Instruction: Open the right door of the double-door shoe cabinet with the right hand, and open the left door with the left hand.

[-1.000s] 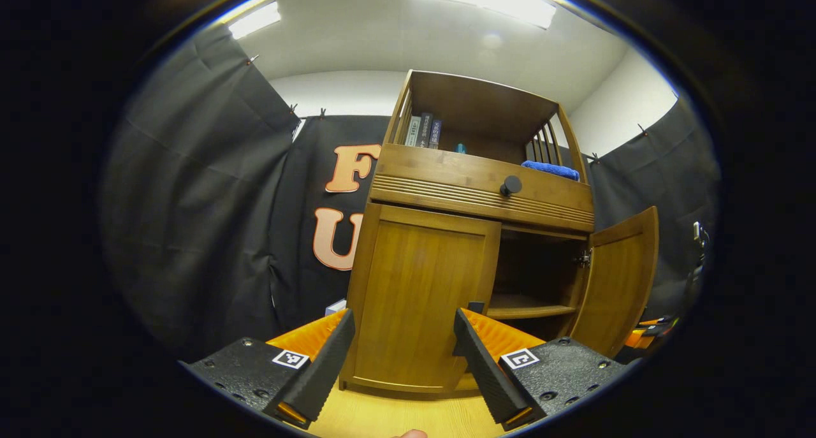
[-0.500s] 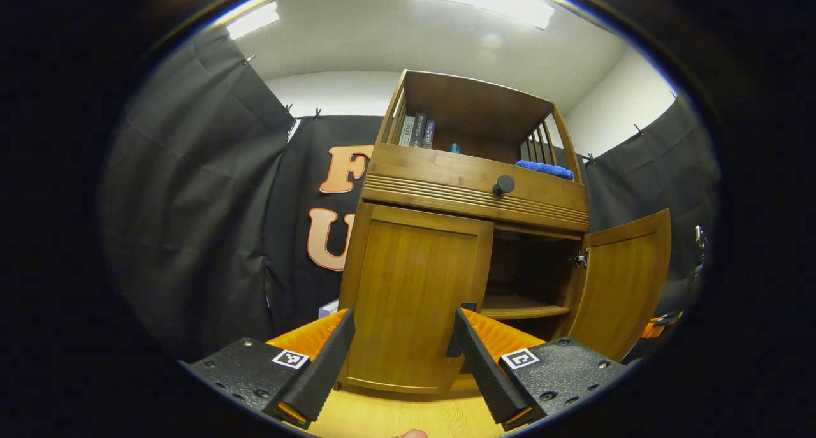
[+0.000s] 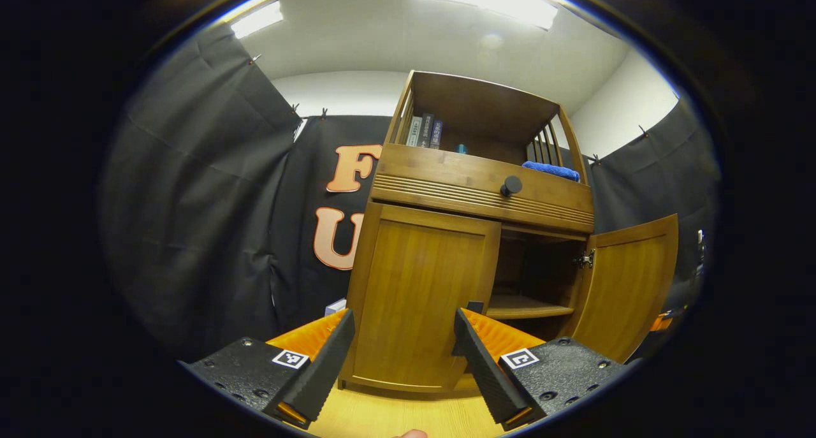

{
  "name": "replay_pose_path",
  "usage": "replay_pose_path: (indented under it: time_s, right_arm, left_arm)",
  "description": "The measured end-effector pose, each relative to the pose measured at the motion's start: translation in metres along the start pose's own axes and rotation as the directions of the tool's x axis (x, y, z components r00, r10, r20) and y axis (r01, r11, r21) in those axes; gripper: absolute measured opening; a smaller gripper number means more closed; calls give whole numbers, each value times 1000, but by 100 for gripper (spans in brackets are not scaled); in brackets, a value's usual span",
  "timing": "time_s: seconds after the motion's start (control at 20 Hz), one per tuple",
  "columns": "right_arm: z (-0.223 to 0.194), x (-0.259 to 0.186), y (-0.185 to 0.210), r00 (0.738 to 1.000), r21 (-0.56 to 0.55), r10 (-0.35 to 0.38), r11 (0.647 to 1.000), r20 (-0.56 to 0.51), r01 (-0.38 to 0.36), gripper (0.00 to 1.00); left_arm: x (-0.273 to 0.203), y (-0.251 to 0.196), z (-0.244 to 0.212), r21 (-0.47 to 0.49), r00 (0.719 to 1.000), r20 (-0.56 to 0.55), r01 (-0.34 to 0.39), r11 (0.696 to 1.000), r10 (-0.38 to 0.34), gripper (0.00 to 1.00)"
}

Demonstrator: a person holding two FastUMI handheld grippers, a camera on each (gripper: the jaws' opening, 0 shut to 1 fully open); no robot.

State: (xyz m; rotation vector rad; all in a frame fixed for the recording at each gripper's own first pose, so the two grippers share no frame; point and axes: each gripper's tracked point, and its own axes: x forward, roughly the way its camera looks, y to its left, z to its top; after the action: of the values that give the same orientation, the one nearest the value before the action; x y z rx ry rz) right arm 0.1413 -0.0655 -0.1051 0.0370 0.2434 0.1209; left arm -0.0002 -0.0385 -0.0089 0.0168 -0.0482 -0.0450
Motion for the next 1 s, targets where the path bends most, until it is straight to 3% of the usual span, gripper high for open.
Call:
replay_pose_path:
  time_s: [0.05, 0.1, 0.15, 0.25, 0.3, 0.5, 0.7, 0.8, 0.85, 1.0]
  right_arm:
    - [-1, 0, -2, 1000, -1, 9, 1000, 0, -9, 13]
    - [0, 2, -3, 1000, 1, 20, 1000, -1, -20, 13]
    - [0, 3, -4, 1000, 3, 29, 1000, 0, -29, 26]
    - [1, 3, -8, 999, -3, 54, 999, 2, -54, 26]
    - [0, 4, -10, 998, -5, 69, 998, 0, -69, 13]
    - [-2, 3, -15, 994, 35, 113, 993, 4, -113, 14]
    - [-1, 0, -12, 993, 69, 101, 992, 61, -105, 15]
    - [-5, -4, -10, 995, 50, 79, 995, 61, -82, 13]
    - [-7, -7, -10, 996, 43, 71, 996, 56, -73, 13]
    - [-7, -19, -20, 999, 63, 20, 998, 49, -23, 13]
  left_arm:
    - [-2, 2, 0, 0, 1000, 1, -8, 1000, 8, 94]
    - [-4, 4, 0, -1, 1000, 2, -17, 1000, 17, 91]
    - [-4, 5, 0, -4, 1000, 2, -22, 1000, 22, 91]
    - [-8, 6, -1, -8, 1000, 0, -31, 999, 31, 91]
    - [-10, 6, -1, -6, 999, 0, -34, 999, 34, 91]
    - [-19, 4, 1, 8, 999, 6, -35, 999, 35, 91]
    - [-23, 7, -3, 5, 999, -1, -44, 999, 44, 94]
    - [-24, 7, -5, 8, 999, -8, -43, 999, 43, 91]
    - [-23, 7, -6, 10, 999, -11, -42, 999, 43, 95]
    - [-21, 2, -9, 16, 1000, -23, -18, 1000, 19, 94]
